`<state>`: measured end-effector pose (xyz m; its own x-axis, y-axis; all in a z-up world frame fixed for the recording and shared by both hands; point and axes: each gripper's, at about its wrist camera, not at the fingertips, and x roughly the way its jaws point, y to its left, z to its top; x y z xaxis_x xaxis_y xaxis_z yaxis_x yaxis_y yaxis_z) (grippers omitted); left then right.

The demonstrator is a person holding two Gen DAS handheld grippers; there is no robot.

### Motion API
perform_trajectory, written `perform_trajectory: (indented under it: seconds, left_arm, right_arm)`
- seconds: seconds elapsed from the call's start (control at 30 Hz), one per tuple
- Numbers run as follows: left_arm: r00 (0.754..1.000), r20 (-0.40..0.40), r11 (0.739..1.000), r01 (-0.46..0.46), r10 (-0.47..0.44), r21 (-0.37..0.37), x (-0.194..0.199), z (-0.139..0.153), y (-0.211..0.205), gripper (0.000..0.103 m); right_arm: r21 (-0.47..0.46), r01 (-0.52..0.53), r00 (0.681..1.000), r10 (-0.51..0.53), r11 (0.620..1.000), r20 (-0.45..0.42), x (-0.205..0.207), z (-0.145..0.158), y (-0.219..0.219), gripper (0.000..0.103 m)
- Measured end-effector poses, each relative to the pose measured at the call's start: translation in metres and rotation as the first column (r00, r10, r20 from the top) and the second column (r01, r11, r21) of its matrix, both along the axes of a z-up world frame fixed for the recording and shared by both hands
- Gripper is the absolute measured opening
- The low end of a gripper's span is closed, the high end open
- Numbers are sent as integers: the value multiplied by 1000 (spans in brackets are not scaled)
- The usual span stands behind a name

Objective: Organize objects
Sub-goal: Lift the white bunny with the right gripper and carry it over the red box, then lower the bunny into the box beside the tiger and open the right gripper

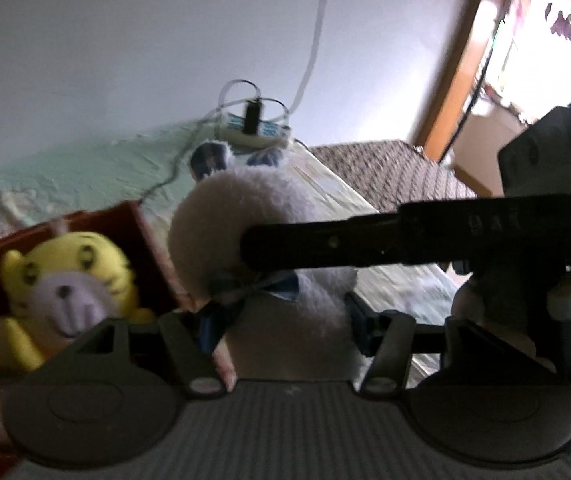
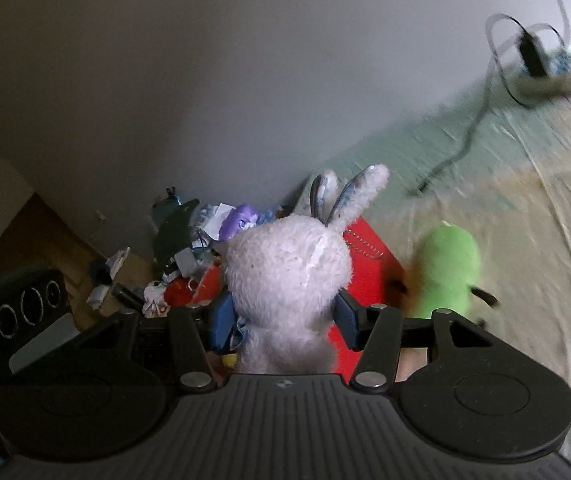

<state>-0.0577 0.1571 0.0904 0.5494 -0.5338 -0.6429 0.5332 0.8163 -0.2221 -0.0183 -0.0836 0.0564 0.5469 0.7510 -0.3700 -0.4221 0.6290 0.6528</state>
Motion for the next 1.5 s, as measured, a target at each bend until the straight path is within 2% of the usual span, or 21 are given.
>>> perform_trajectory:
  seconds: [0.1, 0.23, 0.37, 0.47, 0.57, 0.67, 0.83, 0.97, 1.2, 1.27, 1.33, 1.4, 1.5]
  left_arm:
    - [999, -10, 999, -39, 39, -22, 7, -6, 24, 64]
    - [997, -38, 996, -76, 74, -43, 13, -17, 49, 64]
    - [993, -57, 994, -104, 102, -29, 19, -26, 68, 64]
    - [992, -60, 993, -115, 115, -6, 20, -31, 75, 65]
    - [990, -67, 992, -125, 126, 14, 22, -39, 80, 71]
    - [987, -92, 992, -129, 129, 4, 26, -46, 84, 71]
    - [991, -104, 996, -87, 87, 5, 25, -51, 81, 68]
    - [991, -110, 997, -78, 79, 12, 27, -54, 79, 67]
    - [991, -98, 996, -87, 87, 5, 22, -46, 85, 66]
    - [991, -99, 995, -97, 95, -12, 20, -45, 92, 65]
    - [990, -97, 994, -102, 98, -37, 18, -43, 97, 65]
    - [990, -96, 993, -105, 98, -63, 16, -41, 100, 65]
    - [991, -99, 991, -94, 85, -95, 17, -40, 99, 65]
  right_arm:
    - [-70, 10, 999, -7, 997, 39, 6, 7, 28, 55]
    - [-142, 34, 998, -25, 989, 65, 16, 3, 53, 54]
    - [-208, 52, 997, -38, 977, 73, 18, -3, 70, 54]
    - [-275, 50, 994, -22, 960, 104, 11, -3, 84, 54]
    - [-343, 41, 992, 2, 938, 126, 11, -7, 97, 54]
    - [-411, 36, 989, 27, 911, 146, 11, -10, 106, 53]
    - [-477, 10, 990, 59, 879, 130, 11, -11, 106, 54]
    - [-446, -6, 992, 63, 895, 113, 9, -10, 96, 57]
    - [-337, 93, 982, -30, 937, 186, 2, 6, 74, 63]
    - [-283, 107, 980, -53, 953, 192, 3, 10, 68, 58]
    - [-245, 94, 982, -50, 965, 181, 6, 12, 68, 32]
    - [-252, 81, 984, -37, 964, 176, 9, 10, 73, 26]
    - [-326, 98, 982, -38, 940, 187, 15, 6, 86, 24]
